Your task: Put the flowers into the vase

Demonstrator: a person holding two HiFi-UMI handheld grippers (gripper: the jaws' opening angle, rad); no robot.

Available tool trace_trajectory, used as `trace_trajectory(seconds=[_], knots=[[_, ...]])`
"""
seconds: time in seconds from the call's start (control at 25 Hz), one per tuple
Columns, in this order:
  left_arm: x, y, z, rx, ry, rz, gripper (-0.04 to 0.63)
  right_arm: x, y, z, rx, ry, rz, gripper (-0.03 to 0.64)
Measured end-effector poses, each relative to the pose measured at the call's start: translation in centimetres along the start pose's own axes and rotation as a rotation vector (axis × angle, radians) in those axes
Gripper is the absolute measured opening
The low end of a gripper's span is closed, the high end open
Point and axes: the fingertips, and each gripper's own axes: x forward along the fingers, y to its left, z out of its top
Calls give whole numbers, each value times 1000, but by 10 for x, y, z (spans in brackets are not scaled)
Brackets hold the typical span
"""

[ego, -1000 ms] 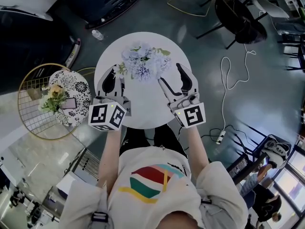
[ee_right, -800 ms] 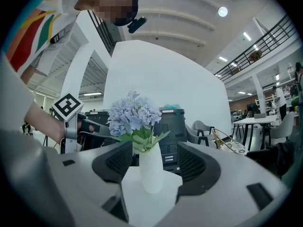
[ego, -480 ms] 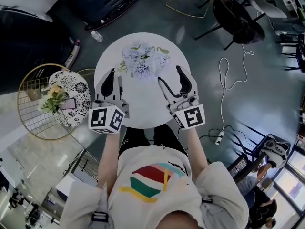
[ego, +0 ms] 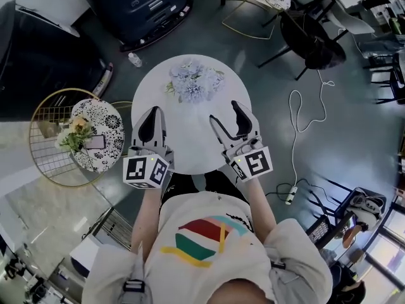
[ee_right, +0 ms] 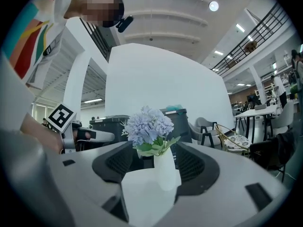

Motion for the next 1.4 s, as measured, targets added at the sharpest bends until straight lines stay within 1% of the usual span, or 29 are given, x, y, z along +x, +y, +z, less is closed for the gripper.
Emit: trace_trajectory(seconds=[0.16, 0.32, 0.36, 0.4, 0.48, 0.52, 0.6, 0.64, 0.72, 0.8, 1.04, 1.16, 1.24, 1.4], knots=[[-9, -3, 19, 12, -41, 8, 6, -12, 6, 12, -2, 11, -23, 279], [-16, -18, 44, 32, -99, -3, 6, -25, 10, 42, 56, -39, 3, 273], [-18, -23, 51, 38, -114, -11, 6, -29, 11, 50, 59, -49, 9, 256], [-20, -30, 58, 44, -128, -20, 6, -33, 11, 57, 58, -55, 12, 220], [-24, -45, 69, 62, -151, -38, 6, -42, 10, 70, 47, -66, 0, 102], [-27, -52, 74, 76, -161, -44, 6, -47, 8, 77, 40, -78, -16, 69], [-32, -64, 83, 124, -176, -49, 6, -54, 4, 90, 25, -108, -60, 23], [-34, -69, 88, 156, -184, -49, 6, -56, 4, 97, 16, -121, -75, 12], [-40, -74, 98, 212, -207, -48, 6, -56, 7, 109, -5, -135, -75, 12], [-47, -78, 107, 242, -237, -48, 6, -55, 13, 121, -19, -146, -57, 11], [-63, -98, 140, 294, -314, -55, 6, -55, 29, 151, -84, -182, -36, 11], [-66, -108, 149, 324, -330, -66, 6, -56, 33, 161, -116, -208, -37, 11], [-66, -113, 152, 341, -340, -80, 6, -56, 33, 163, -138, -208, -41, 11], [-65, -117, 155, 353, -354, -95, 6, -53, 33, 163, -140, -203, -33, 11]])
